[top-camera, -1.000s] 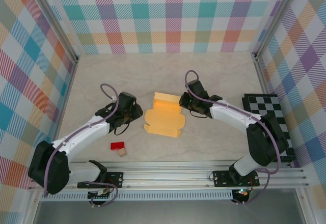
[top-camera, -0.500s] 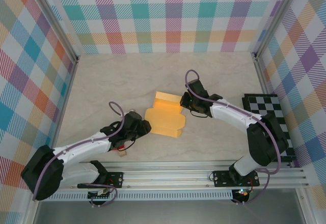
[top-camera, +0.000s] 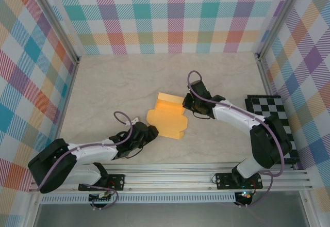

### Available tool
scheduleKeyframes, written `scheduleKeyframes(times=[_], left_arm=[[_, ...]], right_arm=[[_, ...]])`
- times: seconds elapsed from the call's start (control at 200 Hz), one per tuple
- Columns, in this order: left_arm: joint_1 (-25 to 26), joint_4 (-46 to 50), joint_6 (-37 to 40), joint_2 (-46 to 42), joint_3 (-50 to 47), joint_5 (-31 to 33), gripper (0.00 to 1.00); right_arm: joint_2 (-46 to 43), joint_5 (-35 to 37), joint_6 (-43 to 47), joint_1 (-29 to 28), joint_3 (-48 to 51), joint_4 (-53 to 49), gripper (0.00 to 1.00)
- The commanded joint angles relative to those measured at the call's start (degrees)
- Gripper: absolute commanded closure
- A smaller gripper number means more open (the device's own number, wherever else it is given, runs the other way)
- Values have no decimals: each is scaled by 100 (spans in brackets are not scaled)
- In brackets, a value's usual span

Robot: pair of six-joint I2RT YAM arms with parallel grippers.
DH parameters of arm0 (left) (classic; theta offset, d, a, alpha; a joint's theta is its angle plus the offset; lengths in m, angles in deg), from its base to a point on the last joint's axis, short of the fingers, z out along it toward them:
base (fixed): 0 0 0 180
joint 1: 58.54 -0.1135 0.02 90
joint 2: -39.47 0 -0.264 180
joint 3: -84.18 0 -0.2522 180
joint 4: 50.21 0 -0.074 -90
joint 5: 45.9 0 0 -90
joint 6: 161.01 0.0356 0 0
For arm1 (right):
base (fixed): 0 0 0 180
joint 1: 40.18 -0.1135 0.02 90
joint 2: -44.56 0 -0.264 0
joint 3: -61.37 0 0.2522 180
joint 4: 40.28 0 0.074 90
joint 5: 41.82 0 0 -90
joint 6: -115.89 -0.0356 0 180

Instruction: Fold the paper box

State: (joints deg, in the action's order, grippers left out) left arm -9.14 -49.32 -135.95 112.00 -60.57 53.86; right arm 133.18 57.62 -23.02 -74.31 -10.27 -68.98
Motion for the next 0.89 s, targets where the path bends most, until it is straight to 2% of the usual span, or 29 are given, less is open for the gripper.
scheduleKeyframes(times=[0.0, 0.14, 0.4, 0.505, 0.545, 0.675, 0.89], left_arm=[[183, -683, -226, 323, 229, 299, 47], [278, -661, -353, 498, 312, 601, 54], [421, -137, -439, 184, 383, 1445, 73], [421, 107, -330, 142, 489, 1627, 89], [421, 187, -234, 115, 543, 1680, 100], [419, 724, 196, -111, 830, 1907, 100], [267, 3264, 1993, -284, 2284, 2016, 100]], right_arm=[[-9, 51, -92, 23, 50, -456, 83], [-30, 41, -85, 19, 32, -476, 83], [-65, 87, -57, 16, 58, -506, 83], [-70, 52, -99, 20, 67, -495, 82], [-77, 34, -106, 18, 67, -486, 81], [-221, -82, -81, 26, -42, -558, 74], [-1154, -254, 116, 418, -225, -828, 69]])
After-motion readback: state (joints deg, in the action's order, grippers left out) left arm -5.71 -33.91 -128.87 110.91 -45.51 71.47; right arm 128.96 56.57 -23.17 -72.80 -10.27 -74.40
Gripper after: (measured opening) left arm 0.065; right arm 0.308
